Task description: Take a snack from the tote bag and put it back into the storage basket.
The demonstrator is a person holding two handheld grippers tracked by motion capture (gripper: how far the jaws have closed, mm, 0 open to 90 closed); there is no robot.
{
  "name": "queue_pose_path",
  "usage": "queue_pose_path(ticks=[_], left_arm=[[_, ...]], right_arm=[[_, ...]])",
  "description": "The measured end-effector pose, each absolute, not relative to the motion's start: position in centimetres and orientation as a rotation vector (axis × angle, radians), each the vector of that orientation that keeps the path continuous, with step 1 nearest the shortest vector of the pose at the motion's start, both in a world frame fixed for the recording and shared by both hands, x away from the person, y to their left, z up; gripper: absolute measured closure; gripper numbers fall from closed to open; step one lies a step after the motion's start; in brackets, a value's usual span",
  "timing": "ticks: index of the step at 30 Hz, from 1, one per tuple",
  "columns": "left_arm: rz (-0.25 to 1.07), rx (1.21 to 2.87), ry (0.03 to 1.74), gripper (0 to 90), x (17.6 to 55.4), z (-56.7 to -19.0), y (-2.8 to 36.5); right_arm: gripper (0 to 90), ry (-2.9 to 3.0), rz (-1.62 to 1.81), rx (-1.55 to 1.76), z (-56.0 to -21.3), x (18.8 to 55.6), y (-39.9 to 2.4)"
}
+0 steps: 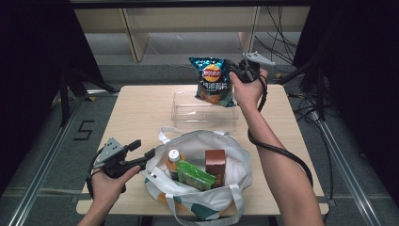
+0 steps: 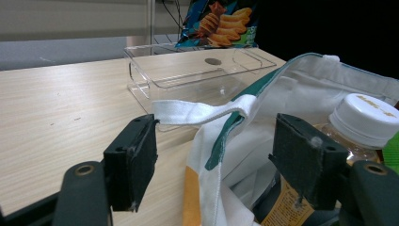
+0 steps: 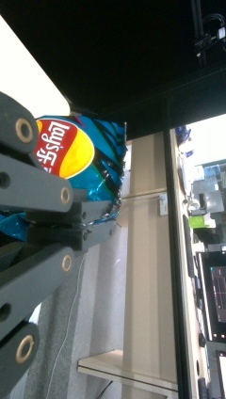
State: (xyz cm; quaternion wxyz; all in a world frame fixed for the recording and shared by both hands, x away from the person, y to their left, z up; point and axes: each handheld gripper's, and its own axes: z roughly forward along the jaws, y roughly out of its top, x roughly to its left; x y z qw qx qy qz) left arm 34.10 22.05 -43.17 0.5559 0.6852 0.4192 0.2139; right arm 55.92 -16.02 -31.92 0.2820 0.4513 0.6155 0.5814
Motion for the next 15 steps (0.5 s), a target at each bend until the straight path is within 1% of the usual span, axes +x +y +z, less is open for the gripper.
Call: queue_pose_path(ticks=[15], left_arm=[[0.509,1.62,0.987,30.5,34.09,-43.17,22.06]], right_arm=[[90.0,1.665,1.54,1.229,-32.68,56.71,-15.57]])
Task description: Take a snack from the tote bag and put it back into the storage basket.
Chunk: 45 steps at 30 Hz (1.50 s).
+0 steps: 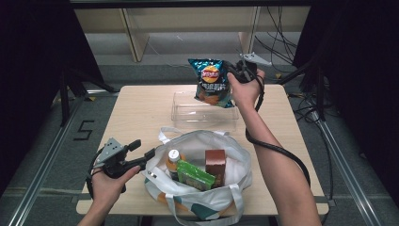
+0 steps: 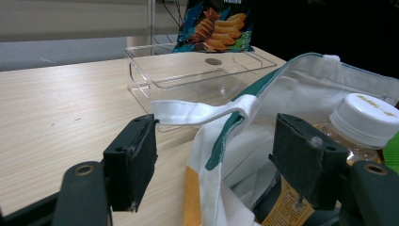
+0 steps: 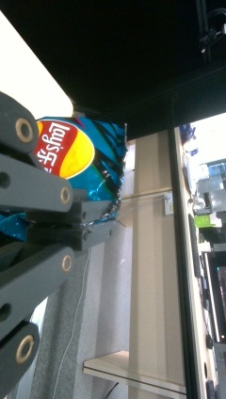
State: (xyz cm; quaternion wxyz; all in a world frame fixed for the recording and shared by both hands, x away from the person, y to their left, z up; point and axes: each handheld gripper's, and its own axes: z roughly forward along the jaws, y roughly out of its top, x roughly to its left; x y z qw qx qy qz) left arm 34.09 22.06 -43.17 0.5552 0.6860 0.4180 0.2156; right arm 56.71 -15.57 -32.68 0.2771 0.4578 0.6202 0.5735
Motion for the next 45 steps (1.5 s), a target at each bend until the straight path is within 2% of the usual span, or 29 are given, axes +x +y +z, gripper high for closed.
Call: queue_pose_path(ticks=[45], left_arm=[[0.508,1.622,0.988,30.5,34.1,-43.2,22.1]], right_arm=[[90.0,1.688,1.508,1.281,-34.6,58.2,-15.1]])
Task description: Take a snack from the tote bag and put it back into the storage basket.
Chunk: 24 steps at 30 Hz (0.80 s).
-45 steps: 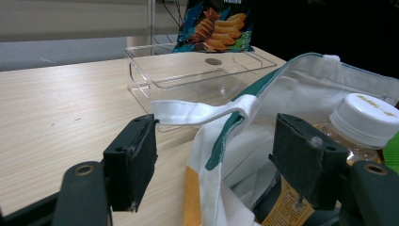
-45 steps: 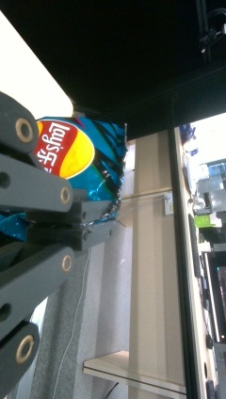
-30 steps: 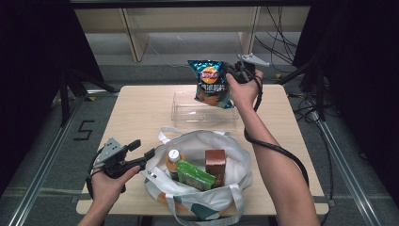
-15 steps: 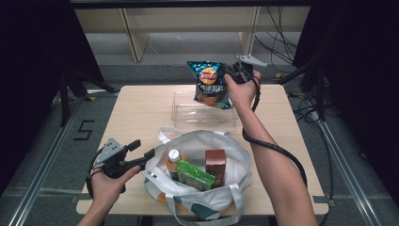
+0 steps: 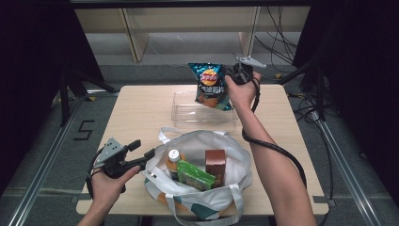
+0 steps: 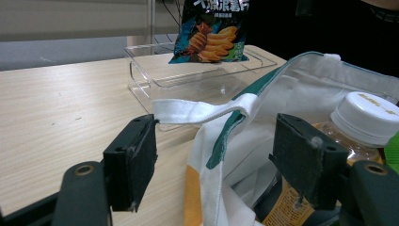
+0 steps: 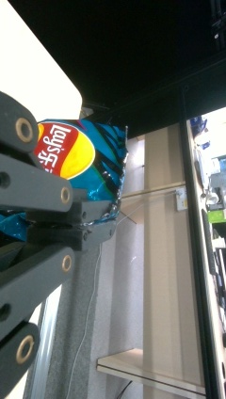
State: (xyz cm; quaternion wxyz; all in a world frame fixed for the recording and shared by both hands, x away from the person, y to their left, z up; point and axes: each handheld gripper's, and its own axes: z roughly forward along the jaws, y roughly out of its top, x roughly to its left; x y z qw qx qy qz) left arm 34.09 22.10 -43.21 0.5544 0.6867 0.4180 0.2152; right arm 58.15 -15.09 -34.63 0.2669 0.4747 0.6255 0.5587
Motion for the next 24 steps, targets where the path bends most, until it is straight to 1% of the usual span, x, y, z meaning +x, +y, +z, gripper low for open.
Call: queue_pose_path(ticks=[24], left_arm=[[0.504,1.615,0.986,30.4,34.1,-43.23,22.14]], right_arm=[[90.0,1.682,1.492,1.295,-35.74,58.95,-15.4]])
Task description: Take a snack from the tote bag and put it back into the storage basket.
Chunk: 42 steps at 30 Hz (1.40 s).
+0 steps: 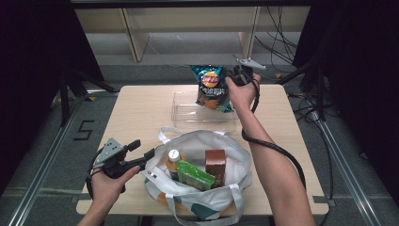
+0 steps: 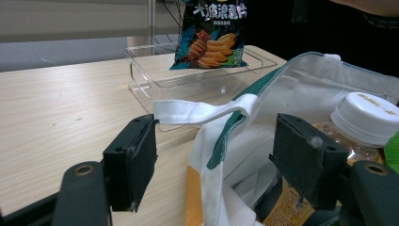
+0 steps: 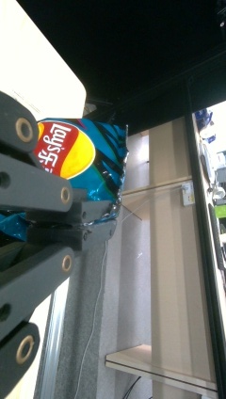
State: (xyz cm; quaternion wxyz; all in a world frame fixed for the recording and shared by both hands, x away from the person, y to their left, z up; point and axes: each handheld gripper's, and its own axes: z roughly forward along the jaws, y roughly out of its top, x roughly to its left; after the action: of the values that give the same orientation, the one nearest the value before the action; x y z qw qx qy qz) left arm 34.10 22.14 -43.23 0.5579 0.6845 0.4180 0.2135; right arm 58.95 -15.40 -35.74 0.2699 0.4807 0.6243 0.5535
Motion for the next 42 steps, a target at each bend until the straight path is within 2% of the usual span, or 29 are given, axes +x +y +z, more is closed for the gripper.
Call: queue_pose_path(ticks=[42], left_arm=[[0.508,1.623,0.99,30.4,34.1,-43.3,22.2]], right_arm=[[90.0,1.689,1.457,1.356,-37.0,59.5,-15.6]])
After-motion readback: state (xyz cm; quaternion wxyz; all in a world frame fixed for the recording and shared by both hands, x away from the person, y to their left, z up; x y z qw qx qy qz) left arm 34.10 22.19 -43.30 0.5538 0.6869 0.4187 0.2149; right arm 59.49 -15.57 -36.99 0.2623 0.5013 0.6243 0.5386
